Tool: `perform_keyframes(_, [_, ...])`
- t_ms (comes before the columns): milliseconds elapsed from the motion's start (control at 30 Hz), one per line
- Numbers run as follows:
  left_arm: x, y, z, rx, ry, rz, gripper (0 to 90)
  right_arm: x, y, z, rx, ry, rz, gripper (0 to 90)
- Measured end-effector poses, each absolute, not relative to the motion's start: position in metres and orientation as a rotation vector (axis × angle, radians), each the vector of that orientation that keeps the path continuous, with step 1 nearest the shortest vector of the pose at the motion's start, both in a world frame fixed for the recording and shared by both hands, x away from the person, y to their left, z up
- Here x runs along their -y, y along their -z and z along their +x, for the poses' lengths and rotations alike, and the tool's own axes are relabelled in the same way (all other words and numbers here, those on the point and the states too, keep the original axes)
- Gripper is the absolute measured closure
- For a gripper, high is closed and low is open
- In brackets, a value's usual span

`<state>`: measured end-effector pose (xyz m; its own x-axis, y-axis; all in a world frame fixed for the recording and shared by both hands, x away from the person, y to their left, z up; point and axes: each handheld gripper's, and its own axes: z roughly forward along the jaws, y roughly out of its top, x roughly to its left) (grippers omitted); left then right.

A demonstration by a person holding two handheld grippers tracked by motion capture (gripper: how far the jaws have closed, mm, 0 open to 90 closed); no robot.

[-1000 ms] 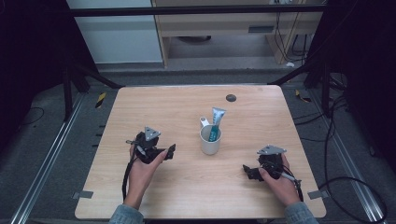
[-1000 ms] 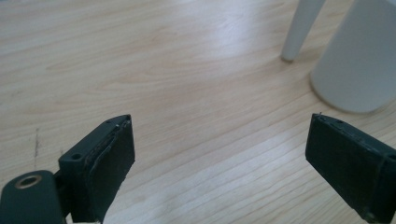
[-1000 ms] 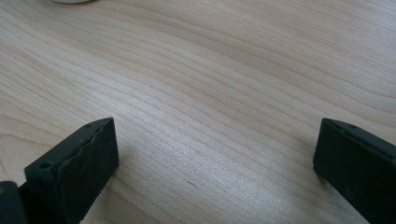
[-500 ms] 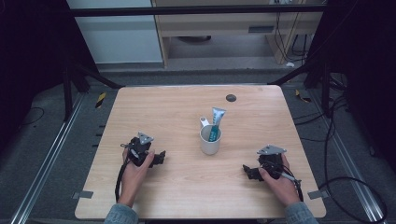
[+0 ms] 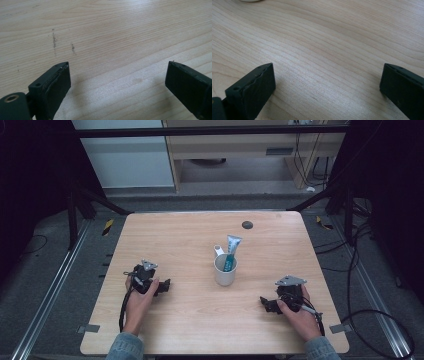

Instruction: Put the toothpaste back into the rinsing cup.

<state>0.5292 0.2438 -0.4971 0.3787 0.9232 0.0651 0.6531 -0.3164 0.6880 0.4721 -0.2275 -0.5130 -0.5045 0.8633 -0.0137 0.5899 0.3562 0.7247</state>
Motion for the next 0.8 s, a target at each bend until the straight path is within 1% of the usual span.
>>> perform_keyframes(300, [-0.249, 0.503, 0.535, -1.353, -0.580, 2.053, 4.4, 0.227, 0.513, 0.472, -2.230, -0.947, 1.272, 0.4])
perform_keyframes(633, [-0.251, 0.507, 0.537, -1.324, -0.587, 2.030, 1.5, 0.227, 0.513, 0.472, -2.229, -0.947, 1.272, 0.4])
perform_keyframes(800, [-0.252, 0.508, 0.537, -1.339, -0.584, 2.025, 0.0, 0.227, 0.512, 0.471, -2.232, -0.956, 1.298, 0.4])
